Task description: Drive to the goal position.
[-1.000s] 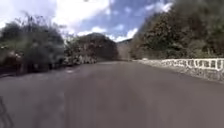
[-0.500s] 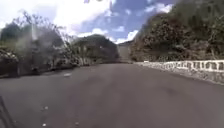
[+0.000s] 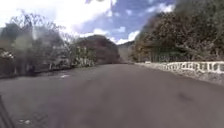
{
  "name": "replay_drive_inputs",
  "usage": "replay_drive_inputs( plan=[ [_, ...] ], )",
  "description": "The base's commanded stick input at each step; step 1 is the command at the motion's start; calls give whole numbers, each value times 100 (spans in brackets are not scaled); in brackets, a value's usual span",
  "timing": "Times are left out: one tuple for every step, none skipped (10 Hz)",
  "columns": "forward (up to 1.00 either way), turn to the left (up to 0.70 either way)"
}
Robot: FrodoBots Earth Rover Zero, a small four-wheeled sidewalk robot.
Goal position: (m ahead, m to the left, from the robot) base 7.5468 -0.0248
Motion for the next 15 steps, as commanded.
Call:
replay_drive_inputs(
  plan=[
    [70,0],
    [70,0],
    [70,0],
    [70,0],
    [70,0],
    [70,0],
    [70,0],
    [70,0],
    [70,0],
    [70,0],
    [70,0],
    [70,0],
    [70,0],
    [70,0],
    [70,0]
  ],
)
